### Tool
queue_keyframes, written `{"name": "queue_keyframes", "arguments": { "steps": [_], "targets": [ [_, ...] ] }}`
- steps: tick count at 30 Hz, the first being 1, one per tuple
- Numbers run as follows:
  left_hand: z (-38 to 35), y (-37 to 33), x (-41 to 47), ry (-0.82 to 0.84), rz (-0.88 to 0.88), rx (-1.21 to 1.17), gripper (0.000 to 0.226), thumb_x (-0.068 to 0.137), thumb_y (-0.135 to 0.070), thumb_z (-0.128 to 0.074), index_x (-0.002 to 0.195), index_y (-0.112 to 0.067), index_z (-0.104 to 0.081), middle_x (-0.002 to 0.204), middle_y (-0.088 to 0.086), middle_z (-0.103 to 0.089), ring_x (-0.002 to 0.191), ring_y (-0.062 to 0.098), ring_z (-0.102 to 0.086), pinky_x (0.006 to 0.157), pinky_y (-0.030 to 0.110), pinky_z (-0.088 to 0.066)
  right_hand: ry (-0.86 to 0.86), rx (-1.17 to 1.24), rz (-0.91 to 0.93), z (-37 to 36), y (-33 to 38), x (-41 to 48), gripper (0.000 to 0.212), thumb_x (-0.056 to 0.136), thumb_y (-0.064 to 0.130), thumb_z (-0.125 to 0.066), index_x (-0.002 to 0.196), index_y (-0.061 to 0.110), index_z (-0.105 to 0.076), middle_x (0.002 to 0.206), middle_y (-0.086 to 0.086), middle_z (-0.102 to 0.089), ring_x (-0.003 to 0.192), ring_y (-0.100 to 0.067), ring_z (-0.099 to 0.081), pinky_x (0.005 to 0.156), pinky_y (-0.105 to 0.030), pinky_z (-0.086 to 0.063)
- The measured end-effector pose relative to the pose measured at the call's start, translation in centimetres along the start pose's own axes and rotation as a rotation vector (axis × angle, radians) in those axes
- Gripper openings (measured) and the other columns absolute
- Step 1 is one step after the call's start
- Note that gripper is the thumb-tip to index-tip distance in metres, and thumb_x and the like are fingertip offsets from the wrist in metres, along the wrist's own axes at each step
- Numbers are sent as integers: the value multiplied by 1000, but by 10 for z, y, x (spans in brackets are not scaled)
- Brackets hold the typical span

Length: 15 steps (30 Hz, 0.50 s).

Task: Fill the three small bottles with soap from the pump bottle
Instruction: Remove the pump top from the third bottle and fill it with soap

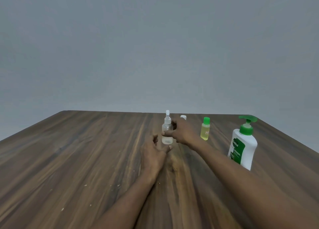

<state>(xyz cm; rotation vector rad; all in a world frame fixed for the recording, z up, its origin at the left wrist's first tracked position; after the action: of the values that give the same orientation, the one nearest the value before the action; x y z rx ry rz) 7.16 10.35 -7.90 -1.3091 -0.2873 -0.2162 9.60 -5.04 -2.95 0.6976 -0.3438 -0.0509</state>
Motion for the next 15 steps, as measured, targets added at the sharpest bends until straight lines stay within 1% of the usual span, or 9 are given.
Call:
{"name": "queue_keyframes", "arguments": {
  "steps": [2, 5, 7, 9, 10, 11, 12, 13, 15],
  "targets": [
    [-12, -6, -6, 88, -5, -67, 61, 70, -22, -90, 124, -15, -63, 110, -6, -68, 102, 13, -65, 86, 25, -53, 10, -6, 4, 11, -7, -22, 36, 75, 39, -80, 89, 10, -65, 82, -6, -65, 76, -20, -62, 72, -42, -55],
    [-30, -16, -17, 203, -43, -129, 43, 67, -8, -90, 104, -15, -70, 87, -2, -76, 82, 12, -72, 69, 17, -56, 13, 62, -15, 22, -22, -54, 39, 75, 35, -84, 91, 4, -66, 87, -16, -68, 71, -18, -58, 70, -44, -54],
    [-37, -20, -23, 236, -72, -116, 38, 65, -5, -90, 97, -15, -73, 82, 2, -77, 78, 18, -74, 69, 25, -60, -2, 78, -37, 28, -30, -72, 39, 75, 39, -84, 94, 9, -68, 86, -10, -70, 66, -14, -58, 64, -36, -51],
    [-43, -21, -27, 253, -74, -89, 37, 63, -7, -91, 93, -17, -72, 84, 5, -77, 82, 26, -74, 73, 34, -61, -18, 103, -46, 31, -37, -83, 38, 74, 44, -83, 94, 16, -68, 82, -1, -70, 63, -10, -58, 61, -29, -47],
    [-44, -20, -27, 252, -74, -67, 36, 63, -9, -91, 92, -18, -71, 83, 4, -77, 81, 24, -74, 73, 36, -61, -38, 123, -53, 33, -40, -86, 39, 74, 48, -82, 94, 19, -68, 82, 1, -70, 64, -8, -59, 60, -26, -46],
    [-45, -22, -28, 251, -80, -48, 36, 63, -11, -91, 92, -18, -70, 81, 0, -76, 77, 17, -73, 70, 33, -61, -76, 141, -66, 37, -43, -88, 42, 72, 54, -81, 94, 21, -68, 82, 4, -70, 66, -6, -60, 60, -24, -45],
    [-45, -23, -29, 247, -89, -33, 37, 63, -12, -91, 92, -19, -69, 76, -5, -73, 70, 6, -70, 64, 26, -58, -126, 157, -75, 42, -44, -89, 46, 69, 60, -80, 95, 24, -67, 82, 8, -70, 69, -4, -61, 61, -24, -45],
    [-45, -25, -31, 246, -99, -19, 38, 63, -12, -90, 92, -19, -67, 71, -10, -68, 62, -2, -64, 58, 18, -52, -175, 175, -80, 47, -45, -89, 52, 64, 67, -79, 94, 27, -66, 82, 10, -70, 71, -4, -63, 63, -26, -48],
    [-47, -25, -31, 250, -101, 11, 40, 61, -13, -90, 93, -20, -67, 68, -13, -63, 57, -4, -57, 55, 14, -45, -234, 229, -72, 51, -44, -88, 57, 57, 73, -77, 89, 27, -64, 80, 8, -70, 73, -7, -66, 68, -35, -55]
  ]
}}
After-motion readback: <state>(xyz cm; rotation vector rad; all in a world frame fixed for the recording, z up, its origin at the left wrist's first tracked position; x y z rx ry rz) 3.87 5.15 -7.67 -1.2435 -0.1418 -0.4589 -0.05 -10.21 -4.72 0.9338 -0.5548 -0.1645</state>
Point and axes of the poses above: each hand's wrist, its own x-axis towards the middle knuckle, its own z-axis out of the back of the hand, y = z × x, the point moved 10 cm from there along x, towards the middle knuckle
